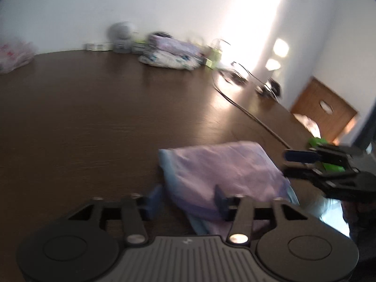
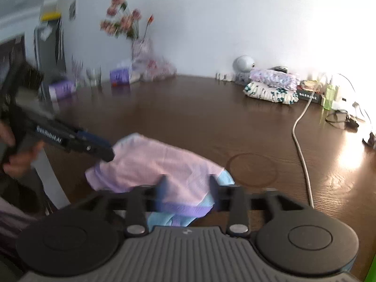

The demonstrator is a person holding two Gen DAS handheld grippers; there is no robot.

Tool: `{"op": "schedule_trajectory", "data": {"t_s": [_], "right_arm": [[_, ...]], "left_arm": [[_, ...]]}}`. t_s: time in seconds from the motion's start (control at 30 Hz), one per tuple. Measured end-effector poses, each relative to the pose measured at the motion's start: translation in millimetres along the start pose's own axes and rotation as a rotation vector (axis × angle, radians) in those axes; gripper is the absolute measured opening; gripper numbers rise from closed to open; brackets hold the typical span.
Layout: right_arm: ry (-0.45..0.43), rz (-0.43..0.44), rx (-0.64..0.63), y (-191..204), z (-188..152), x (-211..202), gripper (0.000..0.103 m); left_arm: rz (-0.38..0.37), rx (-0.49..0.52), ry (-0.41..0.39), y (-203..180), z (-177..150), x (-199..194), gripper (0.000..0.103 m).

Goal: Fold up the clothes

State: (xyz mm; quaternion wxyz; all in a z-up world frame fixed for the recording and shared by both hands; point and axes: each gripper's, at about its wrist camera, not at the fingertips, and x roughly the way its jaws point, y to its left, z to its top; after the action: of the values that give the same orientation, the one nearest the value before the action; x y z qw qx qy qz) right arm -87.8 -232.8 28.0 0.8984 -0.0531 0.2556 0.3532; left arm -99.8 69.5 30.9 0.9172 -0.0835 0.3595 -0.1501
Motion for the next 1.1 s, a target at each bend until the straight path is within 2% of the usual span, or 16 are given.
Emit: {"op": "schedule_trajectory", "data": {"t_s": [0.03, 0.1, 0.17, 0.2, 0.43, 0.47, 0.5, 0.57, 0.67, 0.73, 0.8, 0.87, 0.97, 1.03, 1.1], "right_arm": [[0.006, -0.012, 0.052, -8.1, 1.3, 1.8, 0.050], [0.034, -0.035, 0.167, -23.7, 5.2, 10.8, 0.050], [0.093, -0.028, 0.236, -31.0, 9.2, 26.7, 0.050], [0.121, -0.024, 0.269, -34.4, 11.2, 34.5, 0.050], [0.154, -0.042, 0.192, -5.9, 4.2, 41.7, 0.050], [0.151, -0.043, 0.179, -2.1, 4.5, 40.0, 0.049], [0.148, -0.031, 0.182, -2.7, 5.0, 42.1, 0.034], [0.141, -0.009, 0.186, -4.0, 6.2, 46.3, 0.021], [0.138, -0.054, 0.163, -10.9, 15.3, 61.4, 0.019], [0.125, -0.087, 0.164, -23.5, 25.9, 79.4, 0.020], [0.125, -0.112, 0.192, -38.9, 38.9, 95.7, 0.022], [0.115, -0.117, 0.210, -46.5, 51.4, 96.8, 0.025], [0.086, -0.106, 0.202, -46.0, 58.8, 82.7, 0.054], [0.129, -0.111, 0.227, -47.0, 55.6, 87.8, 0.054], [0.184, -0.117, 0.255, -47.6, 50.8, 97.3, 0.052]], "left_arm": [[0.005, -0.038, -0.011, 5.6, 1.5, -2.1, 0.060], [-0.001, -0.134, -0.026, 17.5, 5.0, -0.8, 0.072], [-0.013, -0.227, -0.034, 26.7, 8.8, 4.9, 0.073], [-0.010, -0.214, -0.028, 22.1, 8.5, 7.3, 0.072], [0.005, -0.127, 0.013, -10.3, 6.6, 23.8, 0.071], [-0.010, -0.113, 0.018, -13.4, 5.8, 26.3, 0.067], [-0.024, -0.098, 0.022, -16.5, 5.1, 28.7, 0.048], [-0.043, -0.085, 0.024, -18.4, 9.0, 36.3, 0.031], [-0.056, -0.087, 0.015, -15.0, 22.8, 51.8, 0.027], [-0.053, -0.085, 0.006, -11.1, 35.3, 65.4, 0.028], [-0.015, -0.074, 0.005, -9.6, 50.7, 73.3, 0.046], [0.023, -0.063, 0.005, -8.1, 66.0, 81.2, 0.052], [0.012, -0.005, -0.044, -6.7, 71.1, 71.7, 0.075], [0.020, -0.035, 0.004, -0.7, 72.2, 80.3, 0.072], [0.021, -0.072, 0.070, 4.3, 72.8, 92.8, 0.053]]}}
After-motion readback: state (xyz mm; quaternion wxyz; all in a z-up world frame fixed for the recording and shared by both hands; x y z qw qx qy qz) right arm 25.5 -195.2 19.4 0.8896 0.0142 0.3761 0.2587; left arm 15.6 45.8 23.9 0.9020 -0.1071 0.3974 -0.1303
